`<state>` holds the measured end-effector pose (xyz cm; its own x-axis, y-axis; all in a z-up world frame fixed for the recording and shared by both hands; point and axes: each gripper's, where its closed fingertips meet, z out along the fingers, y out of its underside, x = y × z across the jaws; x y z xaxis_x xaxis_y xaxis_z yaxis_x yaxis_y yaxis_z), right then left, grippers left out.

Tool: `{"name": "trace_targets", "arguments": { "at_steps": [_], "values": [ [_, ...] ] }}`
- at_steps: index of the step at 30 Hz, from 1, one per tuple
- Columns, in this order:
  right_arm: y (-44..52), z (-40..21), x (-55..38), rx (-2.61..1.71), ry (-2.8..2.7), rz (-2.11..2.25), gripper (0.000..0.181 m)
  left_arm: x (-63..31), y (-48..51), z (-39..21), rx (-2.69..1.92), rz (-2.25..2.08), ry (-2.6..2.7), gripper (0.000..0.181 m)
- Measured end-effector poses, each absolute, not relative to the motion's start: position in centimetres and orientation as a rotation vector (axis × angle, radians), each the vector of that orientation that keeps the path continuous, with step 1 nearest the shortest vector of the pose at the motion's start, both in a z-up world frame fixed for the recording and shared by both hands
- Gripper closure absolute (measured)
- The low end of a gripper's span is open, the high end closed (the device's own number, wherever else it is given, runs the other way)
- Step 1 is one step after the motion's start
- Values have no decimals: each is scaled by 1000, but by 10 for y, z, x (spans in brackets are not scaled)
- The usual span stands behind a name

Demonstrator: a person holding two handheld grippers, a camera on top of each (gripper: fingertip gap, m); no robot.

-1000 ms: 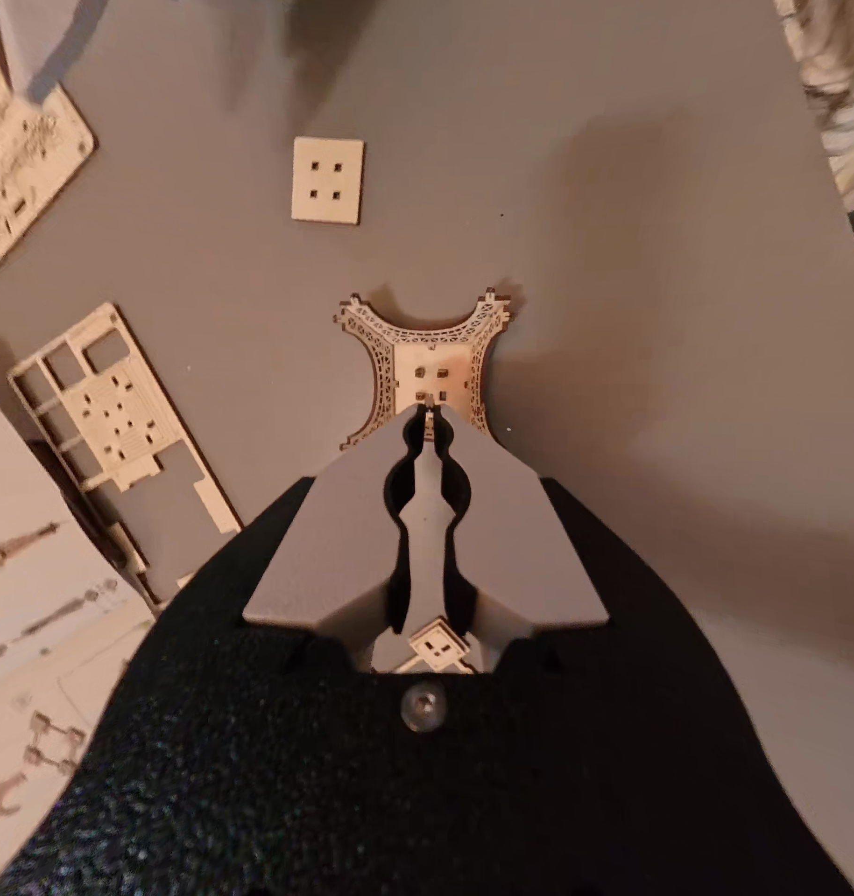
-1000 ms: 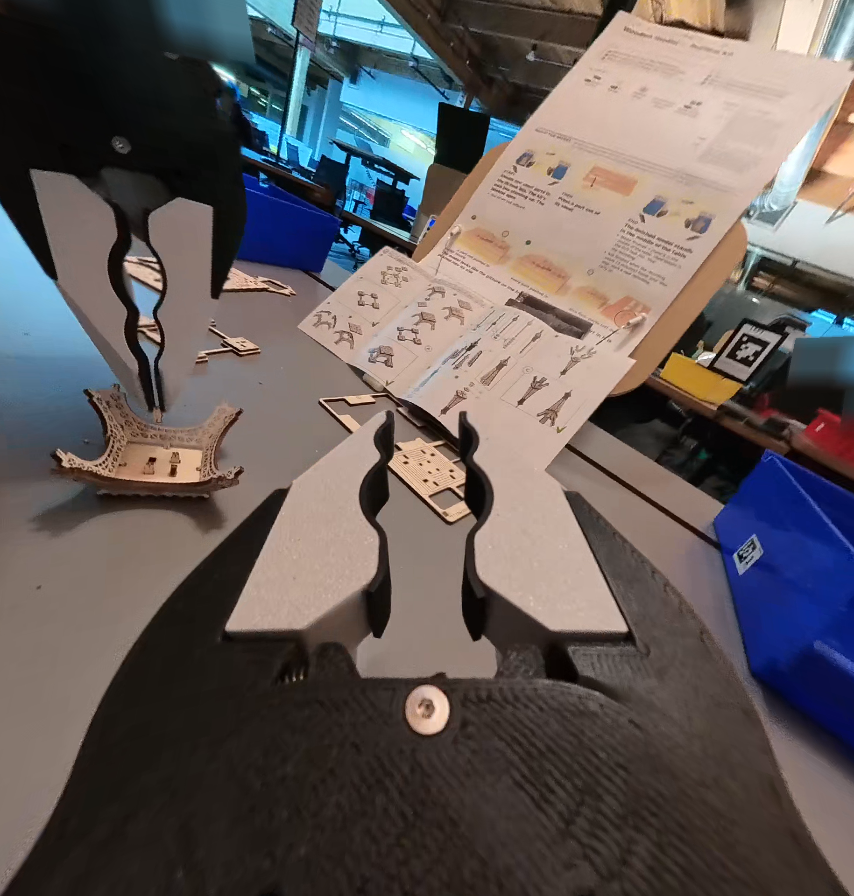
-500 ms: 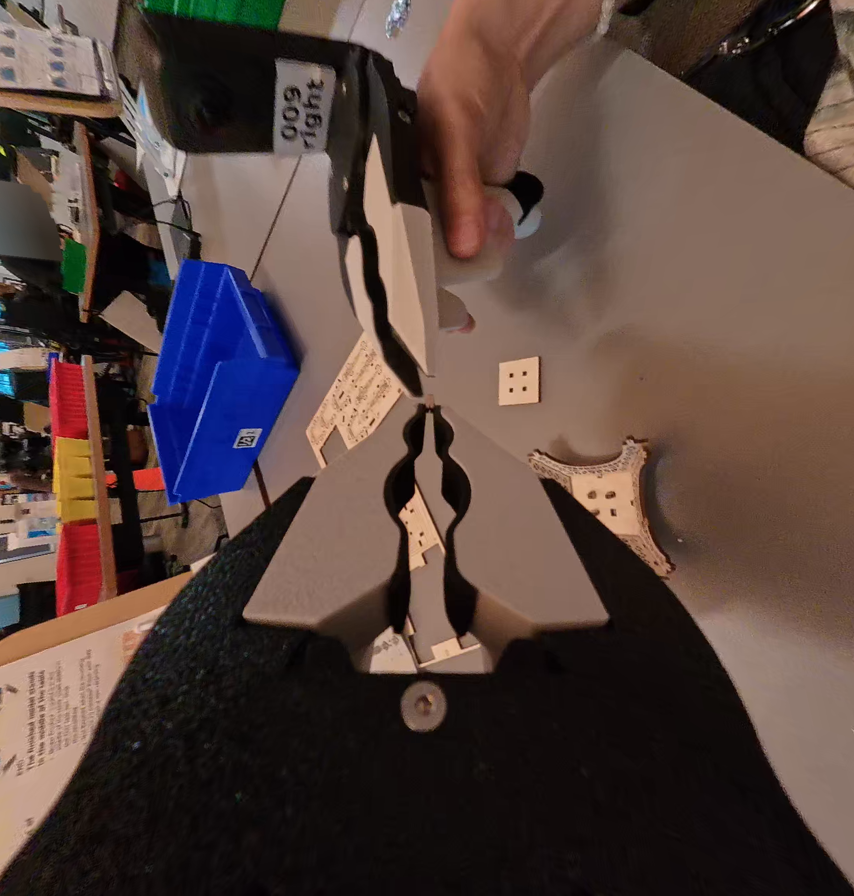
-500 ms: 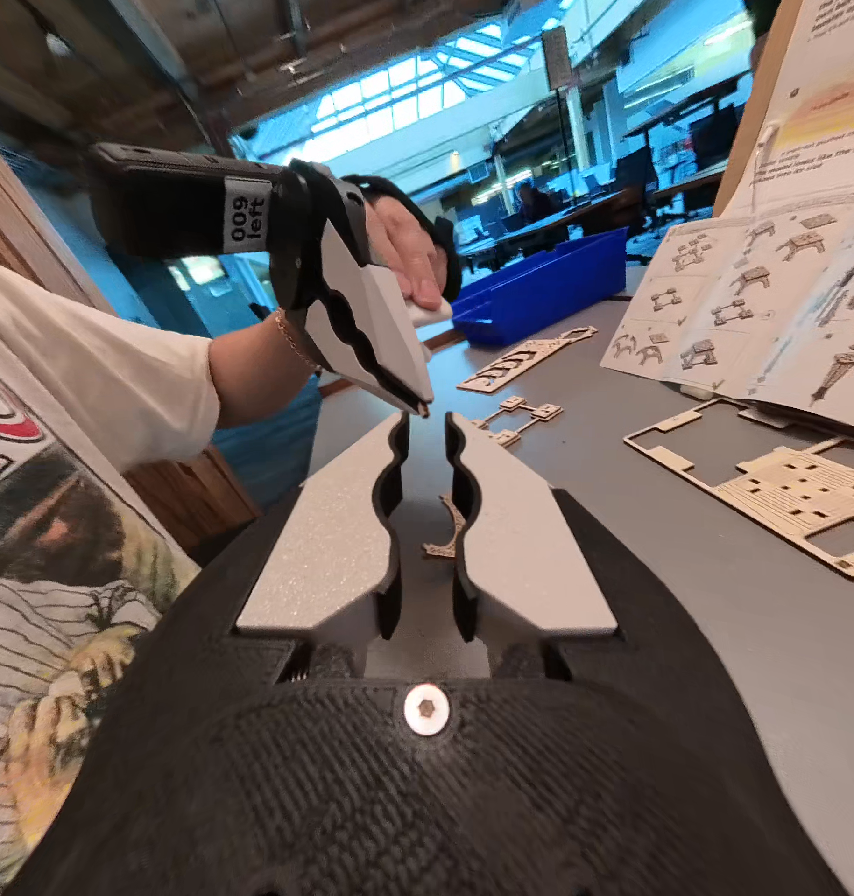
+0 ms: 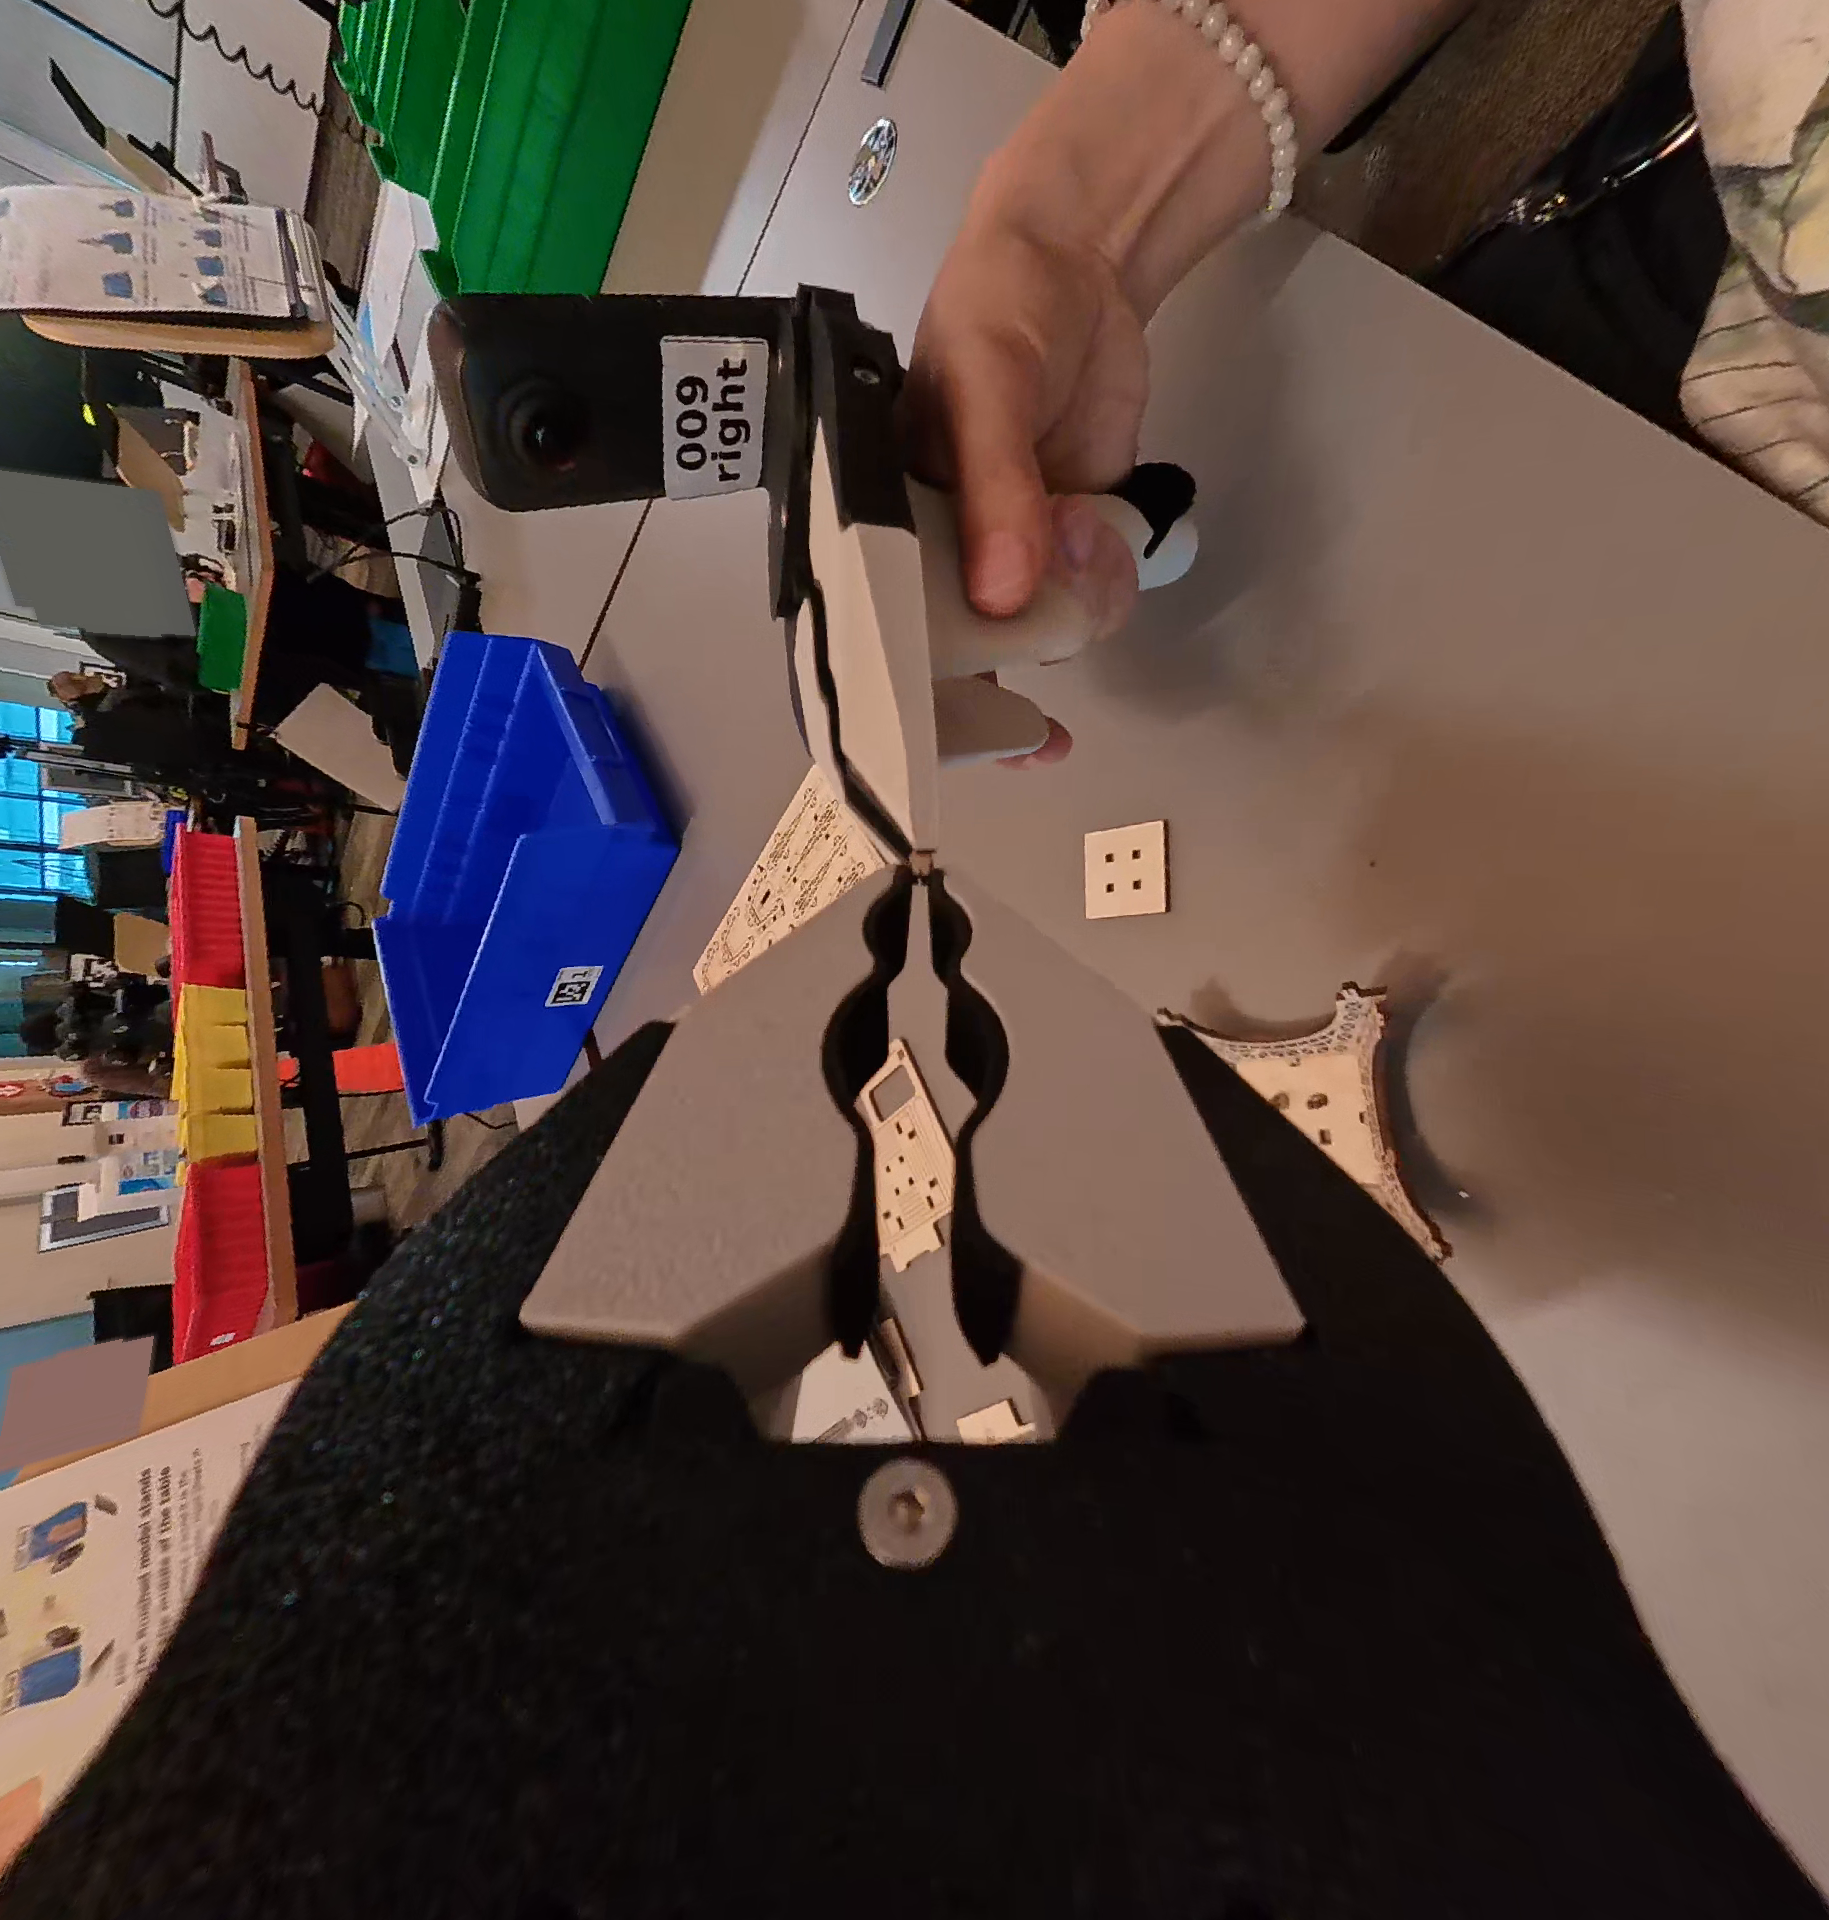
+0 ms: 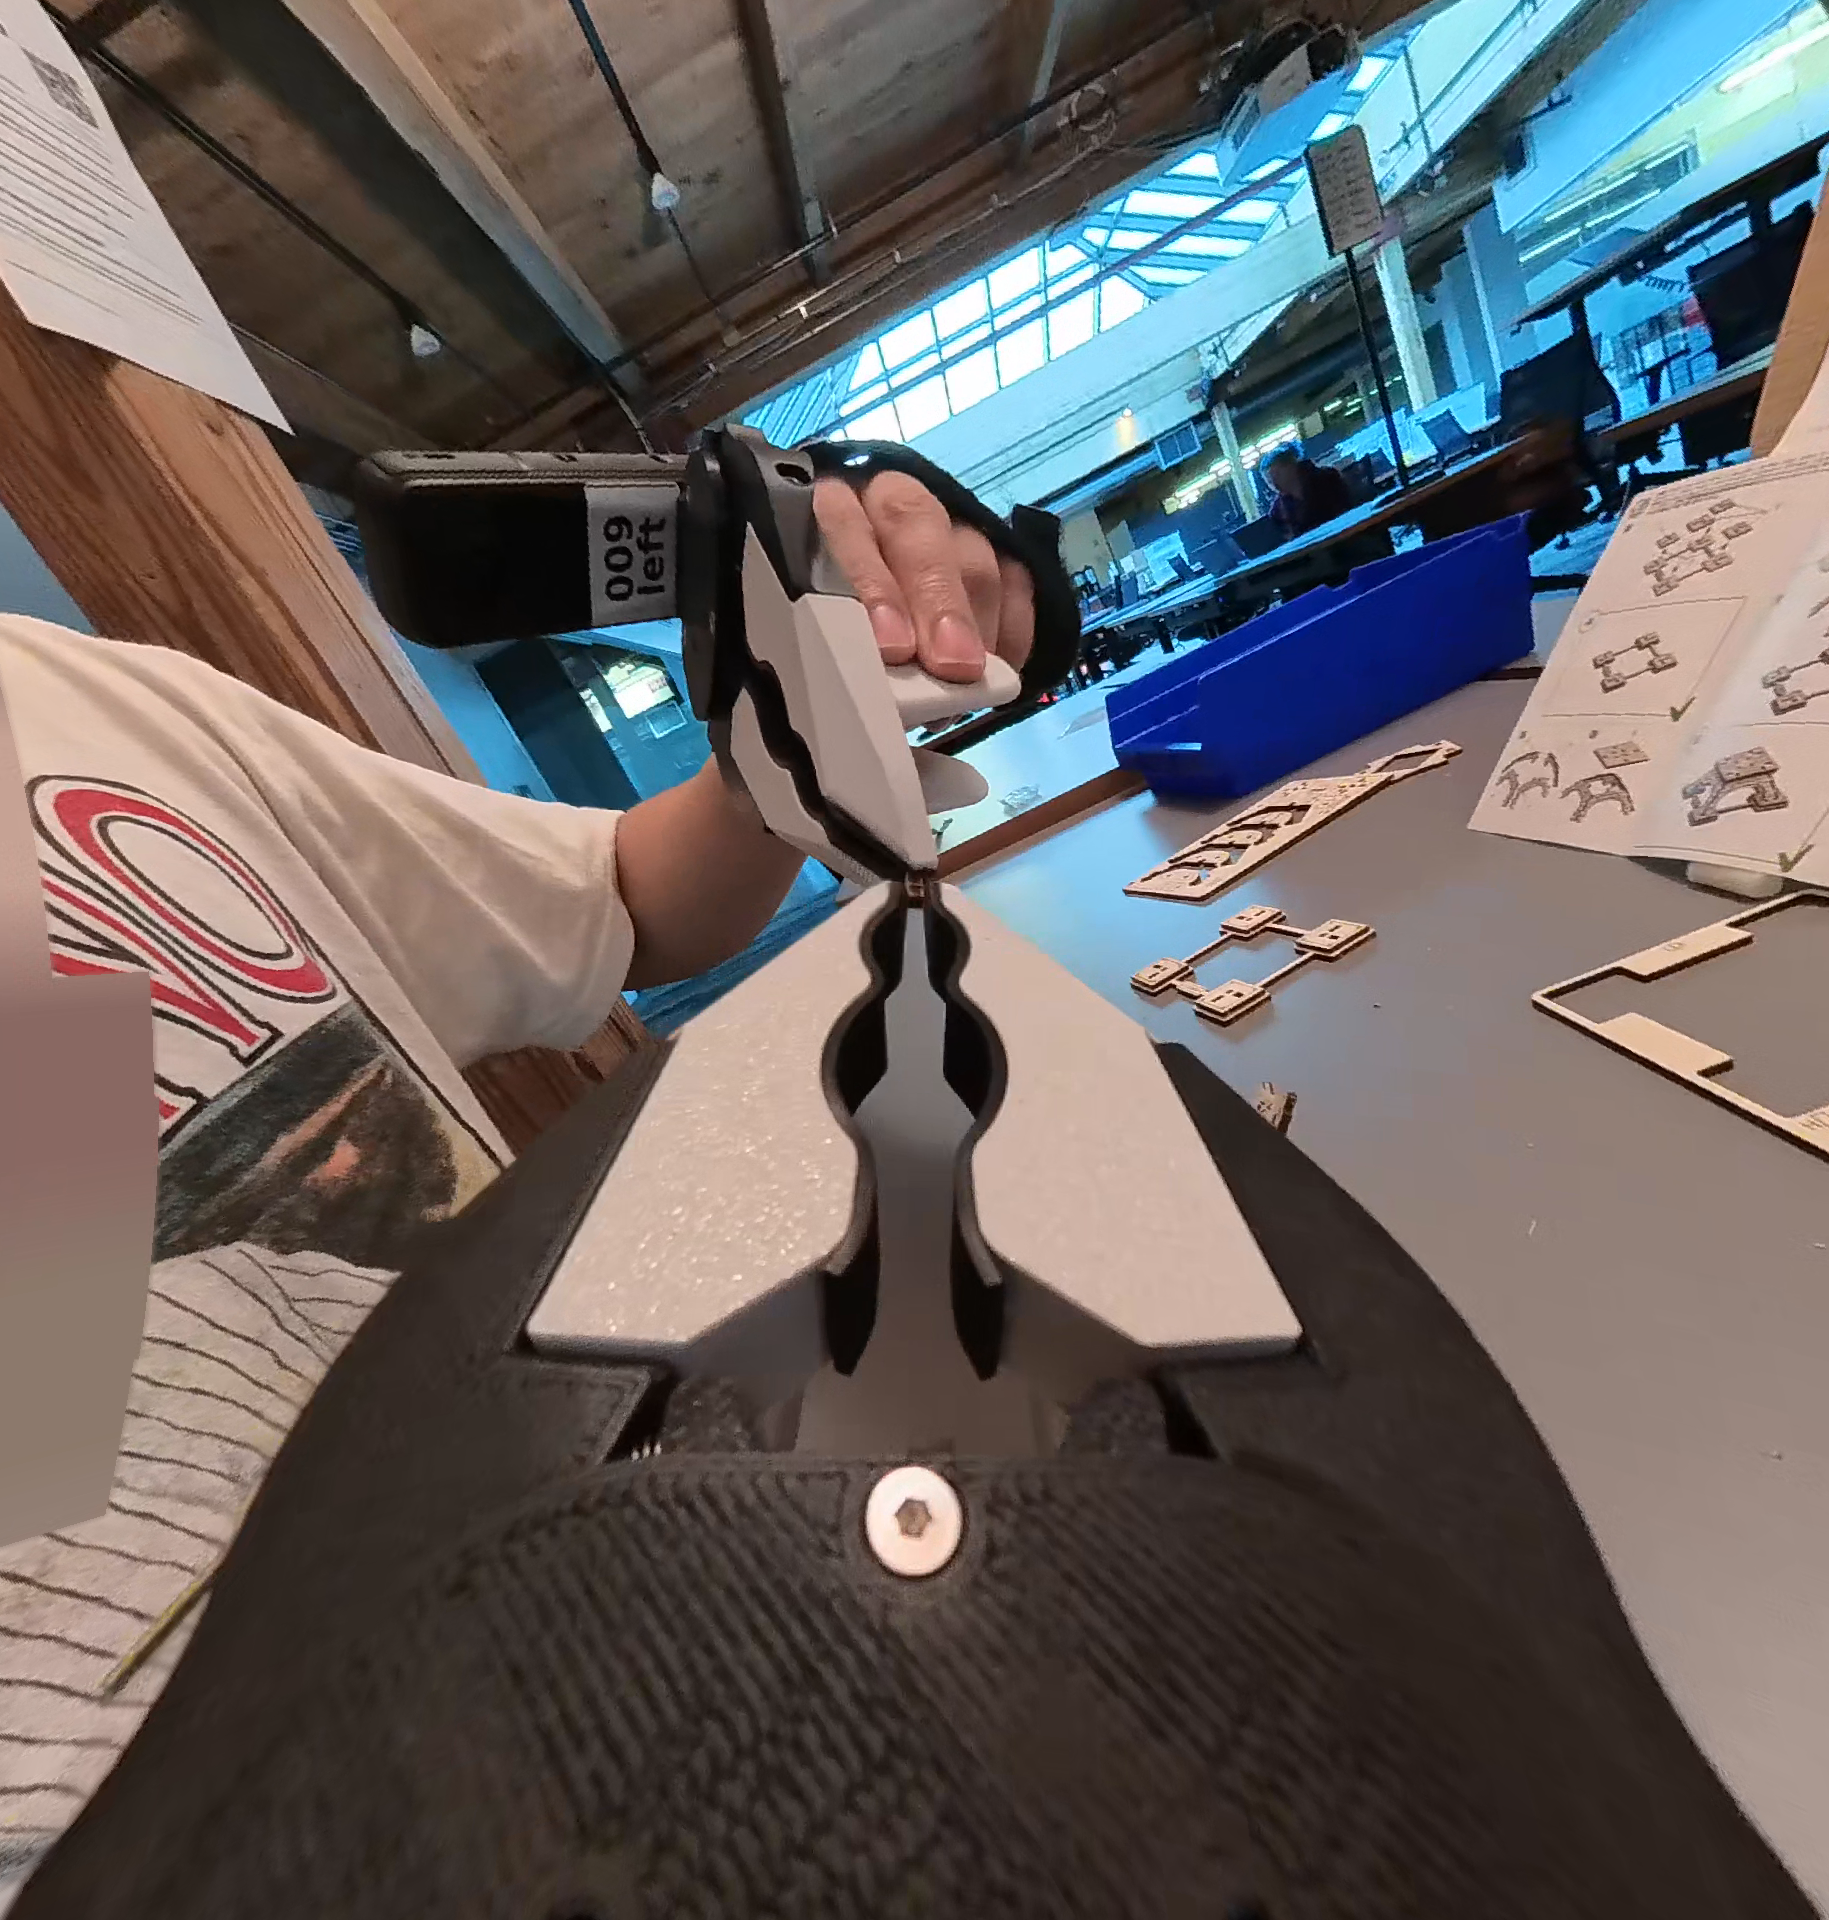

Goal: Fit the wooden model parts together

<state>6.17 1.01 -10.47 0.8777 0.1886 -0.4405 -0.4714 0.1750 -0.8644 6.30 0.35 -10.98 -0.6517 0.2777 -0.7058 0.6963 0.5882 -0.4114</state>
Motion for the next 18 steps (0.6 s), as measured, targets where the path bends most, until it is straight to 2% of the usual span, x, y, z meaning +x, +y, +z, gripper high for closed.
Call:
{"name": "trace_targets", "arguments": {
  "at_steps": [9,12,15,18],
  "values": [
    [10,-101,70,-1320,180,177,181,75,10,-108,485,-999,2320,179],
    [9,-99,70,-1329,82,-66,181,76,12,-109,309,-1119,2439,179],
    [11,-98,68,-1331,15,-222,181,64,7,-102,232,-1310,2518,171],
    [12,-96,64,-1332,-24,-283,181,65,6,-96,196,-1366,2508,174]
  ]
}}
